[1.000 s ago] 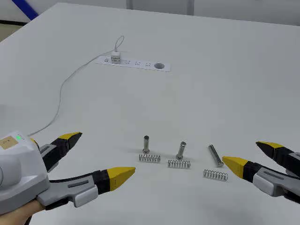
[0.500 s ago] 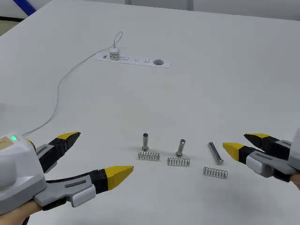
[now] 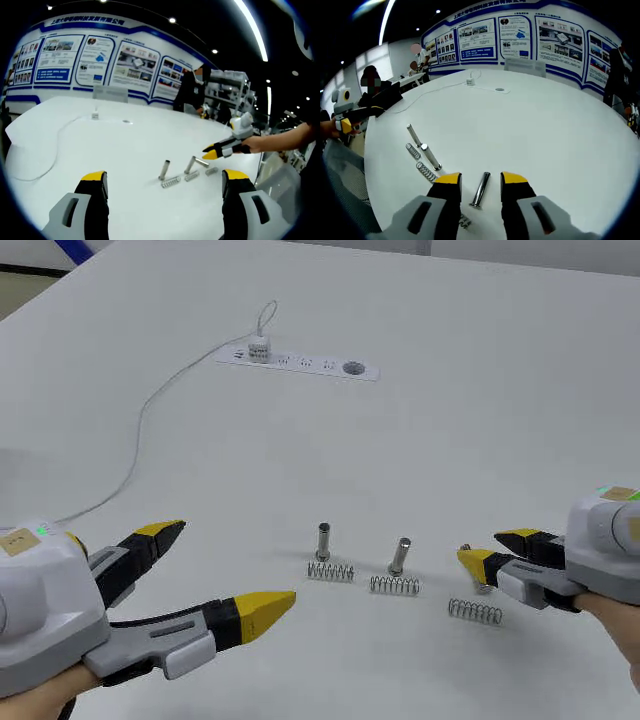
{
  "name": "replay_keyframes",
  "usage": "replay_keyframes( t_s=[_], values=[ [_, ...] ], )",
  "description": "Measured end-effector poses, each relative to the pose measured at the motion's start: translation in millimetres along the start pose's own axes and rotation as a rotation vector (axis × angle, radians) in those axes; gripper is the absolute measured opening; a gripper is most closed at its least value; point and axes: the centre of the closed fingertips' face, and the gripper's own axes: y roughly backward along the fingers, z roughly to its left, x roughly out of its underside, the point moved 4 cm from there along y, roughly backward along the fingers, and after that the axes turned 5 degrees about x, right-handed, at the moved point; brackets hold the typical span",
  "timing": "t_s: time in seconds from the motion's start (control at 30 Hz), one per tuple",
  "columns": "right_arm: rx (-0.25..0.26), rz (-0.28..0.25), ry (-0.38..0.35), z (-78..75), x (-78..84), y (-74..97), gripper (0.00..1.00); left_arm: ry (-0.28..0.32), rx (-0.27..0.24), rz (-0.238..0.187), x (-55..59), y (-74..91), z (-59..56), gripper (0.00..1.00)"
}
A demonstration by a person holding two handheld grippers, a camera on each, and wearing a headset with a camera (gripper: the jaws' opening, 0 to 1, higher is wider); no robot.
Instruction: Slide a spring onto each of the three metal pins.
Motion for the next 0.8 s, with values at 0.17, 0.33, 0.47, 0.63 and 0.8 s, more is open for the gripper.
replay_keyframes(
  t_s=[0.17,0.33,0.47,0.63,0.8],
  values=[
    [0.004,0.025,-0.022,-2.6,1.5,-5.6,0.25,0.009,-0.003,0.005,1.3,-0.1,1.3,0.96],
    [-0.015,0.056,-0.064,-0.5,4.4,-16.3,0.25,-0.002,-0.003,0.017,3.3,-0.8,0.5,0.96],
    [-0.004,0.088,-0.08,3.4,7.0,-21.7,0.23,-0.014,0.009,0.03,4.8,-2.5,-2.8,0.96],
    [0.035,0.131,-0.074,-2.0,14.0,-26.9,0.2,-0.014,0.009,0.033,5.3,-2.4,-2.3,0.96],
    [0.038,0.128,-0.081,-2.1,14.4,-28.2,0.17,0.001,0.003,0.023,4.6,-1.7,0.1,0.95]
  ],
)
